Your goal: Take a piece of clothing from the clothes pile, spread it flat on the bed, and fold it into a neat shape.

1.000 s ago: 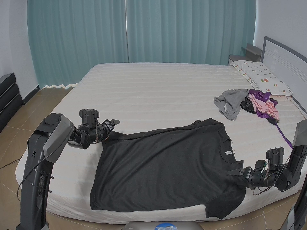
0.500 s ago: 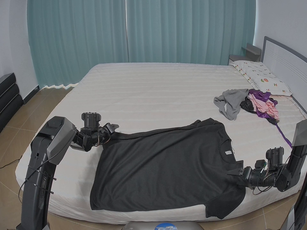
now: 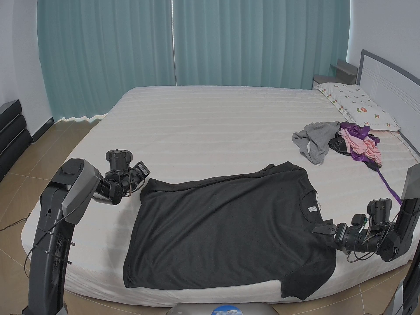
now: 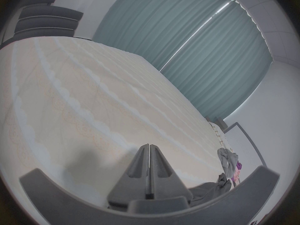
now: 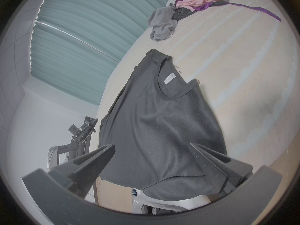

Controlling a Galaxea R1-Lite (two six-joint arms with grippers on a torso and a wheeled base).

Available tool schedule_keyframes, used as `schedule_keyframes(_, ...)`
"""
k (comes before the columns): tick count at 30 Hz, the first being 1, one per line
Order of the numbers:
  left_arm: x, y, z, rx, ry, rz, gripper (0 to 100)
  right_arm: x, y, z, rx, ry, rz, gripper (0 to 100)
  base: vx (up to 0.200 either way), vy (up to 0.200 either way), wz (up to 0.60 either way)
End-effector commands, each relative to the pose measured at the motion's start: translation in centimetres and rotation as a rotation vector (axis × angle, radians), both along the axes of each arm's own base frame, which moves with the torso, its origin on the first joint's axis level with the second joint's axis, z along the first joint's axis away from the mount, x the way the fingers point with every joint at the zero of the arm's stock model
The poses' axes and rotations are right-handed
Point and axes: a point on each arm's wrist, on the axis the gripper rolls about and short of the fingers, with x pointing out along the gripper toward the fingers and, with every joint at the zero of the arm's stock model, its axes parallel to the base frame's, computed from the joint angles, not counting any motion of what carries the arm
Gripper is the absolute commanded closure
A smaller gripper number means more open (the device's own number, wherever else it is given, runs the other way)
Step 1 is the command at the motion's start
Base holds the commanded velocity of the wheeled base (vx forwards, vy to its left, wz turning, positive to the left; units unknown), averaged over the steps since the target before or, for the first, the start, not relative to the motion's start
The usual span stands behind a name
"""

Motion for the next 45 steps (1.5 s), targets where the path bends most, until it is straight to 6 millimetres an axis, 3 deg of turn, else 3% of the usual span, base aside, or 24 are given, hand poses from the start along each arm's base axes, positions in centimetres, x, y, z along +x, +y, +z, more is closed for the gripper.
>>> schedule_keyframes(1, 0.1, 0.4, 0.5, -0.012, -0.008, 0.018, 100, -0.1, -0.3, 0.2, -0.001, -0.008, -0.013, 0, 0.0, 0.0, 0.0)
schedule_keyframes(8, -0.2, 0.2, 0.0, -0.04, 0.019, -0.019, 100, 0.0, -0.3, 0.0, -0.001, 0.0, -0.011, 0, 0.0, 0.0, 0.0)
schedule_keyframes(9, -0.2, 0.1, -0.1, -0.046, 0.022, -0.031, 0, 0.0, -0.2, -0.1, -0.001, 0.001, -0.01, 0, 0.0, 0.0, 0.0)
schedule_keyframes(26, -0.8, -0.5, -1.3, -0.046, 0.055, -0.113, 0, -0.1, -0.1, -0.4, 0.001, 0.016, -0.002, 0, 0.0, 0.0, 0.0)
schedule_keyframes(27, -0.9, -0.7, -1.5, -0.046, 0.059, -0.121, 100, 0.0, -0.1, -0.5, 0.001, 0.016, -0.002, 0, 0.0, 0.0, 0.0)
schedule_keyframes(38, -1.1, -0.7, -1.7, -0.038, 0.07, -0.138, 100, 0.0, -0.1, -0.5, 0.001, 0.016, -0.002, 0, 0.0, 0.0, 0.0)
schedule_keyframes(45, -0.4, 0.6, -0.3, -0.056, 0.025, -0.09, 100, 0.2, -0.2, -0.3, -0.001, 0.003, -0.007, 0, 0.0, 0.0, 0.0)
